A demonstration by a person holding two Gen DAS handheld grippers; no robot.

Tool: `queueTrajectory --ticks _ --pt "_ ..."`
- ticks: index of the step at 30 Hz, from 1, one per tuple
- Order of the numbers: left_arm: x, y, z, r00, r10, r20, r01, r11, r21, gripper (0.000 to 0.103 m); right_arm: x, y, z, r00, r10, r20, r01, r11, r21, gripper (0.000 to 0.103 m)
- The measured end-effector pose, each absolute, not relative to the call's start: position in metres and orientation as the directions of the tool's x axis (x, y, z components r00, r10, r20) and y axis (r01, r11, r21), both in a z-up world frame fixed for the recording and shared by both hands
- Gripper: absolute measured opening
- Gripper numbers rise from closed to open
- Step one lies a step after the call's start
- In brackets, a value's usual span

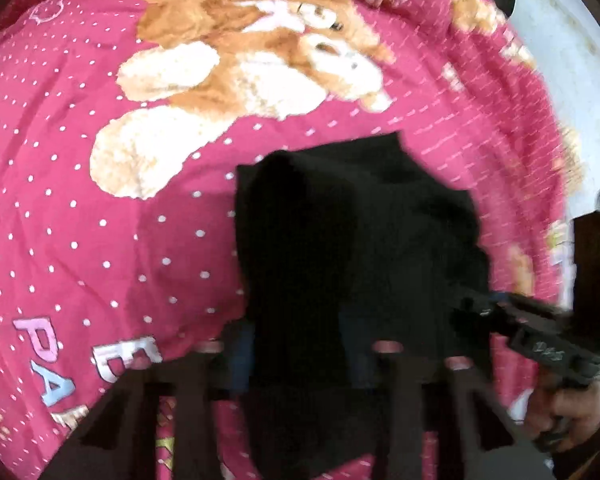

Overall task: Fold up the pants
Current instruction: 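Lower the folded pants onto the bedspread and open both grippers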

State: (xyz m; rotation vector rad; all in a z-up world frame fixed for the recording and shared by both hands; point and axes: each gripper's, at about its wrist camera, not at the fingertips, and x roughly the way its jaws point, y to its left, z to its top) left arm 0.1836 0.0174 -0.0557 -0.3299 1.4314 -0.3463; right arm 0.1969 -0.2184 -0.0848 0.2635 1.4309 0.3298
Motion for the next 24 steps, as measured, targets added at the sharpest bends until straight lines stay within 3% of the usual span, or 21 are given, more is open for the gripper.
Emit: queueTrajectory --ticks 4,13,17,24 --pt "0.181 0.016 -0.031 0.132 -0.451 -0.883 0.074 0.893 -0.445 0.022 0.193 -0.221 -0.065 0.135 0.428 -0.894 -0.066 0.904 0.423 0.017" --pt "0.225 0.028 0.0 0.221 -0.452 -0.864 0.065 0.891 -0.449 0.026 0.229 -0.222 -0.028 0.224 0.494 -0.84 -0.072 0.868 0.491 0.018" --pt "0.246 0.044 -0.015 0.213 -0.327 -0.921 -0.005 0.942 -0.336 0.029 0.254 -0.221 -0.039 0.212 0.402 -0.891 -0.066 0.915 0.397 0.026" --pt "0.23 0.06 0.003 0.282 -0.35 -0.893 -0.029 0.928 -0.372 0.029 0.242 -0.228 -0.033 0.247 0.356 -0.901 -0.092 0.934 0.344 0.026"
